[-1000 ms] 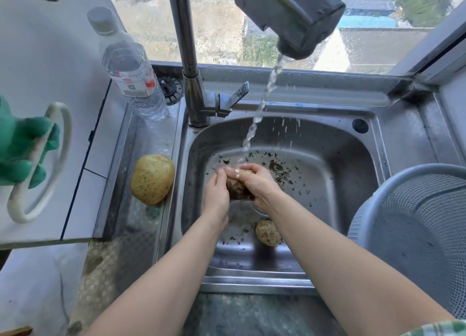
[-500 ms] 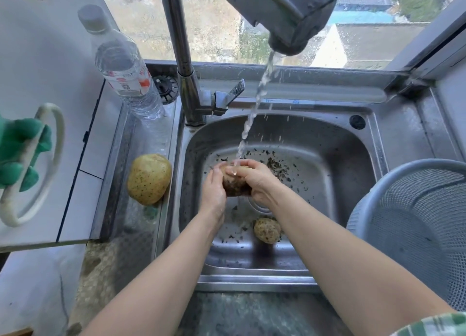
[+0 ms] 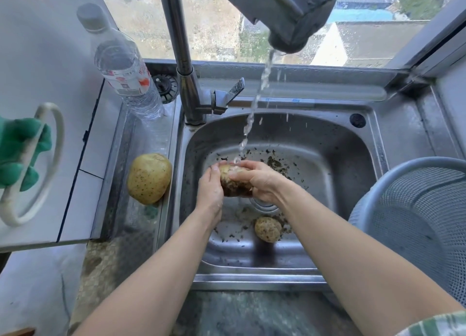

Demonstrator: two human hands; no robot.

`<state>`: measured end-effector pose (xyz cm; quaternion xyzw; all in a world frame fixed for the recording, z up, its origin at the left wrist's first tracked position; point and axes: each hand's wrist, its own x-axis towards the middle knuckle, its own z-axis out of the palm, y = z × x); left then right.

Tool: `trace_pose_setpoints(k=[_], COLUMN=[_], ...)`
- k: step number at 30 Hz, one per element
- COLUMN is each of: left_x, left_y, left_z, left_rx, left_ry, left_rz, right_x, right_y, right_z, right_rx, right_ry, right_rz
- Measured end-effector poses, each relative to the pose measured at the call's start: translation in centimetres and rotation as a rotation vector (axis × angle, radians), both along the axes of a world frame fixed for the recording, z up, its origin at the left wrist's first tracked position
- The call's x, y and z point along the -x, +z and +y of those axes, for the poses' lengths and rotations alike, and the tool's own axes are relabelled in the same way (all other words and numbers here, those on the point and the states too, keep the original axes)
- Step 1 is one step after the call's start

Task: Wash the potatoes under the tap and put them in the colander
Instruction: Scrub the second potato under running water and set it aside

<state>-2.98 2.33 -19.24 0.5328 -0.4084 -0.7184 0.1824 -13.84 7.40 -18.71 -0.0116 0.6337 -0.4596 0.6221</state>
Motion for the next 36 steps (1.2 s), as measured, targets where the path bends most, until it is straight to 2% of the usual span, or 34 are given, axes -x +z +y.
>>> trace_pose_setpoints(k=[4, 8, 10, 13, 14, 17, 19, 24, 29, 31, 34, 36], left_x=[0.6, 0.2, 0.2, 0.7, 0.8, 0.4, 0.2, 0.9, 0.6, 0.7, 1.2, 1.1], left_y=[0.3, 0.3, 0.4, 0.6, 0.5, 0.4, 0.3, 0.7, 0.6, 0.7, 0.8, 0.8], left_z=[1.0, 0.1, 0.2, 1.0, 1.0, 0.3, 0.0, 1.0, -0.2, 0.1, 0.9, 0.7], left_rx=[0.013, -0.005, 0.003, 0.012, 0.014, 0.004, -0.005, 0.018, 0.010, 0.020, 0.040, 0.036], left_ry=[-0.040, 0.038, 0.023, 0.016, 0.028, 0.072, 0.087, 0.043, 0.106, 0.069, 0.045, 0.077], left_rz=[-0.013, 0.002, -0.007, 0.001, 0.004, 0.003, 0.003, 0.000, -0.006, -0.014, -0.010, -0.025], right_x=[-1.1, -0.1, -0.5, -1.4, -1.3, 0.0, 0.4, -1.1, 1.1, 0.7, -0.5, -0.3], right_y=[-0.1, -0.1, -0.3, -0.4, -0.4, -0.4, -0.6, -0.4, -0.9, -0.8, -0.4, -0.1], right_z=[-0.3, 0.9, 0.6, -0.4, -0.4, 0.3, 0.6, -0.4, 0.8, 0.6, -0.5, -0.6], right_rx=[-0.064, 0.075, 0.040, -0.063, -0.050, 0.055, 0.083, -0.039, 0.116, 0.084, -0.046, -0.038], right_ry=[-0.136, -0.009, -0.010, -0.152, -0.152, -0.039, 0.015, -0.123, 0.045, 0.020, -0.089, -0.070], right_rz=[0.194, -0.083, 0.010, 0.185, 0.163, -0.074, -0.124, 0.182, -0.137, -0.070, 0.131, 0.117])
